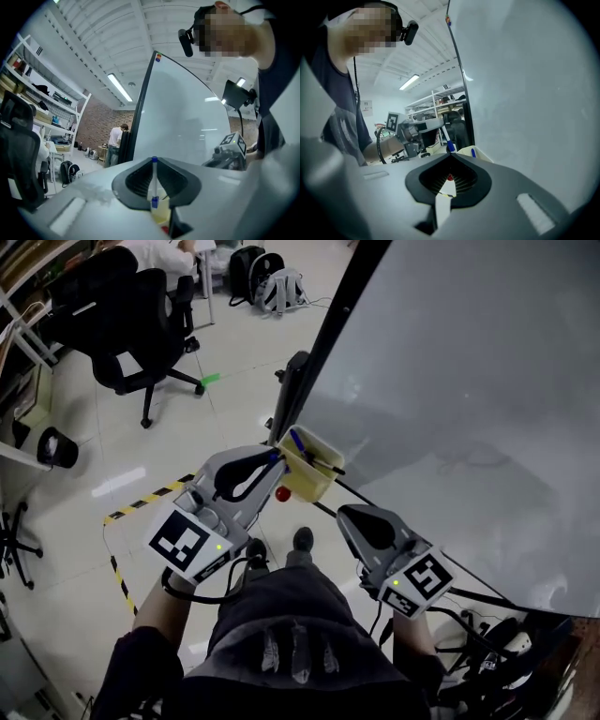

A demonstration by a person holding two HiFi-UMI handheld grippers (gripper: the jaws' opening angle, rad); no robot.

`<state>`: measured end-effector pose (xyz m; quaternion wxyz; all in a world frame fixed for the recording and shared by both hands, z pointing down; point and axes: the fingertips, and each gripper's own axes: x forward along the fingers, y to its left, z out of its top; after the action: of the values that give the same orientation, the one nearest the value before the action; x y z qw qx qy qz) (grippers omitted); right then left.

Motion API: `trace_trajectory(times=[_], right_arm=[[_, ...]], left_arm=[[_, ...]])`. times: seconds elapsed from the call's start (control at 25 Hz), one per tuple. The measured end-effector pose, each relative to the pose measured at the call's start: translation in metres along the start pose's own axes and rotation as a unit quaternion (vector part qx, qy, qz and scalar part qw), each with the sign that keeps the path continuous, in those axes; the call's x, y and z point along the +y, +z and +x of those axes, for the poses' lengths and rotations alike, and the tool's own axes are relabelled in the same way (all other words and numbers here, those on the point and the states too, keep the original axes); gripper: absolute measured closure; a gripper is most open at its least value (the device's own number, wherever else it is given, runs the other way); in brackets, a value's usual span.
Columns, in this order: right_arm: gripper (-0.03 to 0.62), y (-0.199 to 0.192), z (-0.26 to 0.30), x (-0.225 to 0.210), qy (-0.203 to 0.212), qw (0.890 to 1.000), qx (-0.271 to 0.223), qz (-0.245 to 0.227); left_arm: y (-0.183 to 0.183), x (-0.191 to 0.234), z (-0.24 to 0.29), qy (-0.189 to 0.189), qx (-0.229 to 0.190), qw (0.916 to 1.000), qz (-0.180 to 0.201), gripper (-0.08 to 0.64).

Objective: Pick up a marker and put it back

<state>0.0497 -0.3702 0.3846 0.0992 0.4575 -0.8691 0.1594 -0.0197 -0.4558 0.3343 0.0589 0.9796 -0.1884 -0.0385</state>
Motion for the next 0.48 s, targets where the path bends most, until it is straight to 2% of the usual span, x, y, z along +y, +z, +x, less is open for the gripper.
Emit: trace_trajectory(times=[0.24,0.48], right_arm=[[0.591,-0.001,0.016,-0.006,0.008,1.0,0.008,0.008],[0.591,-0.003,0.03,-0.005,0.018,1.0,0.02,0.008]], left_arm=[[-0.045,0.011,0.013,0.001,0.028,0.9995,-0.013,0.523],[-0.074,0.017,0.013,-0.003,0.036,0.999,-0.027,0.522]])
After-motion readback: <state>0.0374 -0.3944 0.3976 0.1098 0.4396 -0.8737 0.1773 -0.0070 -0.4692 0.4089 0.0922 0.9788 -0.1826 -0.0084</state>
